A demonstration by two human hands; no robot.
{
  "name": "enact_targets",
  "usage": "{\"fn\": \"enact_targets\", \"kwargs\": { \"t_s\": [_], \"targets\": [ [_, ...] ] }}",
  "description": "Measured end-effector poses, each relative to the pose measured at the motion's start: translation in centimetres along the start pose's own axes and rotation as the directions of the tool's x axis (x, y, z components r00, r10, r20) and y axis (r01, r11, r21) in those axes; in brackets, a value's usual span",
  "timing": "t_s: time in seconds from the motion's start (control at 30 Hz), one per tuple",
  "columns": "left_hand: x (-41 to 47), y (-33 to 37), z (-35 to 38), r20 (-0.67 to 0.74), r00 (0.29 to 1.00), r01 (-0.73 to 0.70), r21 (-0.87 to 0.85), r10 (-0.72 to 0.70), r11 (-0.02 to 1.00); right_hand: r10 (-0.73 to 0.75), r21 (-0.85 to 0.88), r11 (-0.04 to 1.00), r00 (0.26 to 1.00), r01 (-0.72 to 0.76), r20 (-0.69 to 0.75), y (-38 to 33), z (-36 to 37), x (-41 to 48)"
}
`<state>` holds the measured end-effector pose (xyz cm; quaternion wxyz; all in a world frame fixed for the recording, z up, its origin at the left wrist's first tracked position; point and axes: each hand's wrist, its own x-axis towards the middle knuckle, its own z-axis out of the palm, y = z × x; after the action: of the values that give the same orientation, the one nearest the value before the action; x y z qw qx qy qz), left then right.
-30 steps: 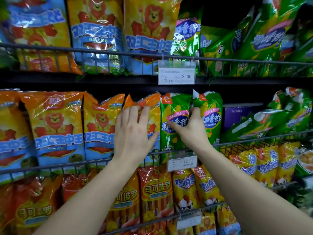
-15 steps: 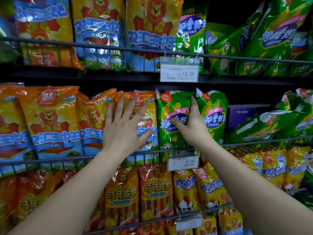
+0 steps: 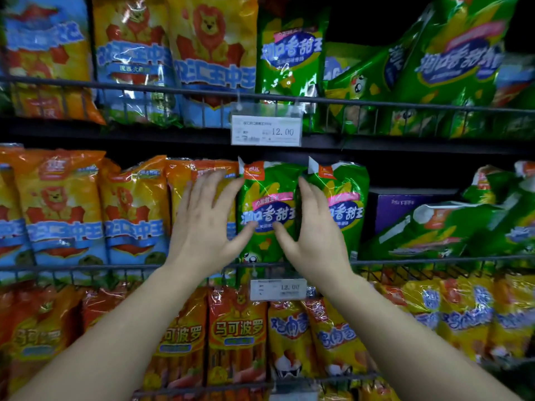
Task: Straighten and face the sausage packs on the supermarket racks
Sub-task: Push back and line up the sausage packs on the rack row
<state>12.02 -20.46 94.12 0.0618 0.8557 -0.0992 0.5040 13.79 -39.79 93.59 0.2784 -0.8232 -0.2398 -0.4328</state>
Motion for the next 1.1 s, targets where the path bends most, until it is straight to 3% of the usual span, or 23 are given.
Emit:
{"fn": "enact_targets", "kwargs": {
  "t_s": [0.13, 0.3, 0.47, 0.6, 0.67, 0.77, 0.93, 1.1],
  "targets": [
    [1.3, 3.0, 0.3, -0.008, 0.999, -0.050, 0.020, 0.050, 0.999, -0.145, -0.031, 0.989, 0.982, 0.142, -0.125, 2.2, -1.7, -2.9],
    [2.9, 6.9, 1.9, 0.041, 0.990, -0.133, 0.019, 0.132, 0.991, -0.225, -0.059, 0.974, 0.939, 0.217, -0.260, 6.0, -3.6, -6.3],
    [4.0, 11.0, 3.7, 0.089, 0.977, -0.192, -0.031, 0.194, 0.981, -0.196, -0.106, 0.980, 0.908, 0.169, -0.370, 9.8, -5.5, -8.6],
    [4.3, 14.3, 5.3, 0.158, 0.916, -0.368, -0.031, 0.368, 0.929, -0.141, -0.169, 0.983, 0.871, 0.068, -0.470, 12.2, -7.2, -9.0],
    [4.4, 15.6, 6.3, 0.250, 0.877, -0.422, -0.014, 0.412, 0.907, -0.117, -0.197, 0.980, 0.882, 0.028, -0.456, 13.2, -7.9, -8.8],
    [4.5, 16.1, 7.6, 0.315, 0.876, -0.401, 0.059, 0.365, 0.914, -0.122, -0.262, 0.965, 0.918, 0.020, -0.378, 14.2, -8.3, -8.2],
    [4.2, 15.6, 8.6, 0.345, 0.895, -0.346, 0.139, 0.281, 0.928, -0.137, -0.345, 0.938, 0.956, 0.040, -0.261, 14.6, -8.1, -6.6],
    [4.0, 15.6, 8.7, 0.321, 0.927, -0.261, 0.173, 0.196, 0.950, -0.057, -0.367, 0.930, 0.991, 0.009, -0.119, 14.8, -7.5, -4.2]
  ]
}}
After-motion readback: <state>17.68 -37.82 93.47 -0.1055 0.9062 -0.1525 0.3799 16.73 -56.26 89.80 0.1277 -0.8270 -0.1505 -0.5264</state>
